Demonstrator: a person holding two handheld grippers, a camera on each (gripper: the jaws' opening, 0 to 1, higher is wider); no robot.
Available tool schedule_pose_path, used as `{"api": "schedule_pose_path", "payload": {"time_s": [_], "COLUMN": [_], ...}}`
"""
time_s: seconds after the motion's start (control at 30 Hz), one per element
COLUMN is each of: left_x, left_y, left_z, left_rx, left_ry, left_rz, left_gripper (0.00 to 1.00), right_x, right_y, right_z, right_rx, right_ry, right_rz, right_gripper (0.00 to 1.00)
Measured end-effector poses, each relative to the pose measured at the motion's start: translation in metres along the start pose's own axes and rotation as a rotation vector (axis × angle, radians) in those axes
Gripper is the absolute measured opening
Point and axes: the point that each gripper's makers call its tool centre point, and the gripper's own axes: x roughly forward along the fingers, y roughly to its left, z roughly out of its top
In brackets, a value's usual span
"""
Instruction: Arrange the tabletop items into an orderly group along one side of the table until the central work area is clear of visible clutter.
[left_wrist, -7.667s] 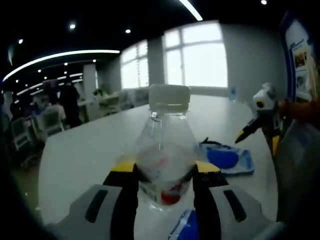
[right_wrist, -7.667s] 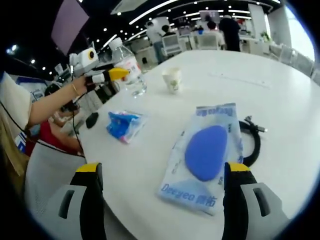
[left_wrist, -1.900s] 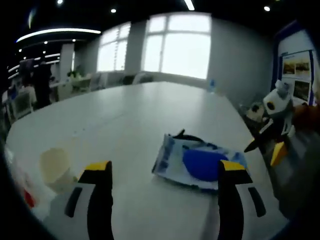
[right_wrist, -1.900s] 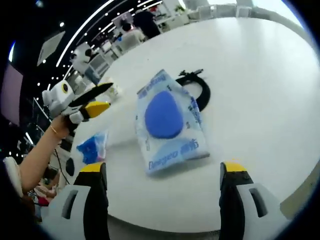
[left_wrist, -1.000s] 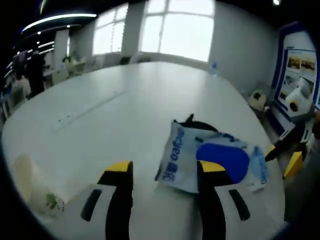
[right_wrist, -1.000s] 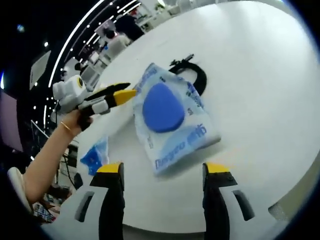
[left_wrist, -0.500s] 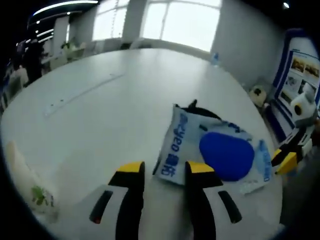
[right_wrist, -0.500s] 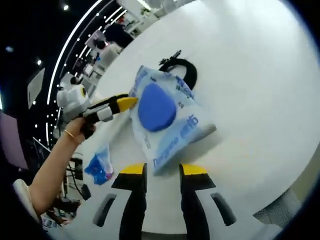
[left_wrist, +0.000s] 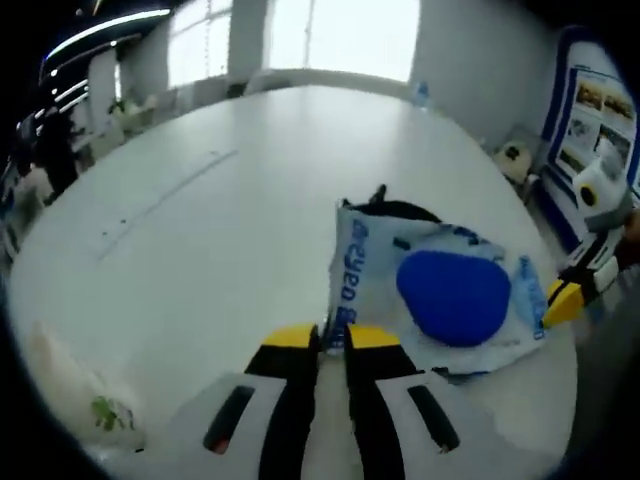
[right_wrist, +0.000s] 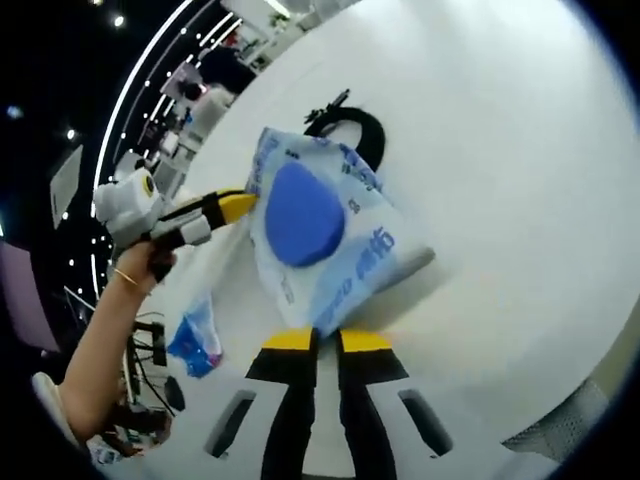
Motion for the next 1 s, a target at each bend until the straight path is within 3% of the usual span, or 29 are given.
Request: {"api": "schedule_pose_path", "payload": {"time_s": [0.37, 0.73, 1.0], "left_x": [-0.009, -0.037, -0.053], "left_y": [0.000, -0.008, -0.011], "left_z": [0.005, -0.003, -0.007], "left_rx": [0.051, -0.027, -0.040], "left_ry": [0.018, 0.030, 0.011], "left_rz": [0.014, 0.012, 0.024], "left_gripper": [0.00, 0.00, 0.00], "right_x": [-0.003, -0.017, -0.024], "right_y": [-0.003, -0.011, -0.004], "right_z": [0.004, 0.022, 0.041], "right_rx": [0.000, 0.017, -0.057], "right_ry": [-0.004, -0.066, -0.111], "right_rz": [-0.008, -0.033, -0.041], "right_gripper": [0.04, 0.01, 0.01]}}
